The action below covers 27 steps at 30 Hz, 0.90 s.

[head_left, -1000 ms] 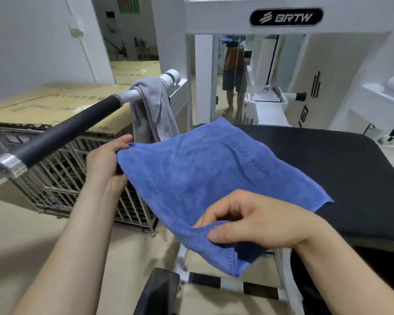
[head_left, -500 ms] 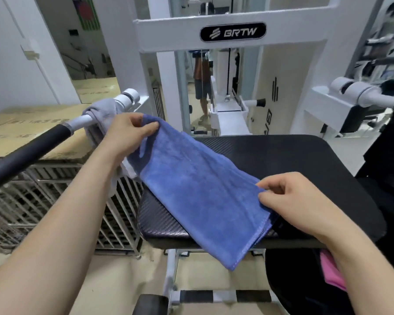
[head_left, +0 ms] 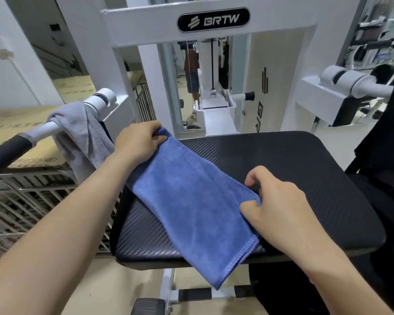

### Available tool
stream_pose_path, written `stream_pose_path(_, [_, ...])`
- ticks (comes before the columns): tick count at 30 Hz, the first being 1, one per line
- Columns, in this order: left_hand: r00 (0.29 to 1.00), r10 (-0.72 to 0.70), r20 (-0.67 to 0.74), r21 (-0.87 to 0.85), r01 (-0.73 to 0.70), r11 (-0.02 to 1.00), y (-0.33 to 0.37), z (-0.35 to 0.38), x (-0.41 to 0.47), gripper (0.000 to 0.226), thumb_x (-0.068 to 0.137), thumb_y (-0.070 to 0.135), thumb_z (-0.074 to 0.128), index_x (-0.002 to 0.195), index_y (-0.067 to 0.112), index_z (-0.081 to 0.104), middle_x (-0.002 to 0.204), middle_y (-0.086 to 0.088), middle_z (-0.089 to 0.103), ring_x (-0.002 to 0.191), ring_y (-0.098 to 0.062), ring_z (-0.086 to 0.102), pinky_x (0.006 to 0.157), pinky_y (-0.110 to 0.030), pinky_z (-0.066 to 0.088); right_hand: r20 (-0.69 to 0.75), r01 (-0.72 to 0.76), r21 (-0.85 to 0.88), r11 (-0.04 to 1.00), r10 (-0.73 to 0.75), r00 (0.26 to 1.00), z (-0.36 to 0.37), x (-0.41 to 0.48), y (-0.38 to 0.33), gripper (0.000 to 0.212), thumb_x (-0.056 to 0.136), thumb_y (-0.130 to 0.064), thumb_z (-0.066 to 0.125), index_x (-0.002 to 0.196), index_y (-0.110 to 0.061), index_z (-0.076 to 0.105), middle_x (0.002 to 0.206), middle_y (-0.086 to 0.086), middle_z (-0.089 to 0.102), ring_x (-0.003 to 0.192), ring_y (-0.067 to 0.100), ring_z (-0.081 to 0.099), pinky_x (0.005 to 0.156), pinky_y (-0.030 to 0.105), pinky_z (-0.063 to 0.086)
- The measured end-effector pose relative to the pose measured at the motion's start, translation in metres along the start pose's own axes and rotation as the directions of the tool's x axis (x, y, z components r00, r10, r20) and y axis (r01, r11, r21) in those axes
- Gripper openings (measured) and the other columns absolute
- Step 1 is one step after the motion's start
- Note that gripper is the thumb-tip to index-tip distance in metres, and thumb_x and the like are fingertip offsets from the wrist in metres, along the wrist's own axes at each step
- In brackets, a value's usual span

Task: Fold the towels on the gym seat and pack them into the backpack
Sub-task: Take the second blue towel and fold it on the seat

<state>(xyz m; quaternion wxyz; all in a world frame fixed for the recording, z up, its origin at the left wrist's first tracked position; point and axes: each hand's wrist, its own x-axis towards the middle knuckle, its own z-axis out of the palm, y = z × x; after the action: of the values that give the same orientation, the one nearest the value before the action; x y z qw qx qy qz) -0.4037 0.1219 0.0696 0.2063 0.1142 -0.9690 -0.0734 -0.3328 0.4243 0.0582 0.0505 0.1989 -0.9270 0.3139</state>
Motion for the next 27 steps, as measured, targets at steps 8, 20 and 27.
stream_pose_path(8, [0.994,0.112,0.0,0.033,-0.112,0.993,-0.002,0.005,-0.009,0.025,0.095,0.043,0.046,0.079,0.025,0.039,0.074,0.0,0.054,0.074,-0.03,0.052,0.059,-0.034,0.033,-0.066,-0.046,-0.117,0.992,0.038,0.997,0.003,-0.004,0.0,0.018,0.074,-0.016,0.052,0.083,-0.023,0.037,0.06,-0.001,0.053,0.061,0.026,0.047,0.061,0.036,0.043])
stream_pose_path(20, [0.927,-0.189,0.325,0.067,0.176,0.982,-0.014,-0.025,-0.027,0.057,0.078,0.066,0.062,0.085,0.009,0.058,0.082,-0.004,0.064,0.076,-0.025,0.058,0.065,-0.035,0.046,0.22,0.015,-0.406,0.914,0.082,0.972,-0.015,0.011,-0.002,0.069,0.071,-0.07,0.063,0.118,-0.023,0.045,0.098,-0.003,0.058,0.095,0.023,0.056,0.076,0.036,0.048])
stream_pose_path(27, [0.966,-0.12,0.229,-0.265,0.18,0.947,-0.007,-0.036,-0.049,0.034,0.073,0.033,0.081,0.075,0.017,0.05,0.072,0.003,0.054,0.072,-0.021,0.05,0.06,-0.033,0.037,0.554,-0.017,0.016,1.0,0.005,0.832,-0.036,0.04,0.015,0.032,0.067,-0.038,0.073,0.081,-0.009,0.068,0.066,0.0,0.058,0.06,0.012,0.049,0.06,0.031,0.037])
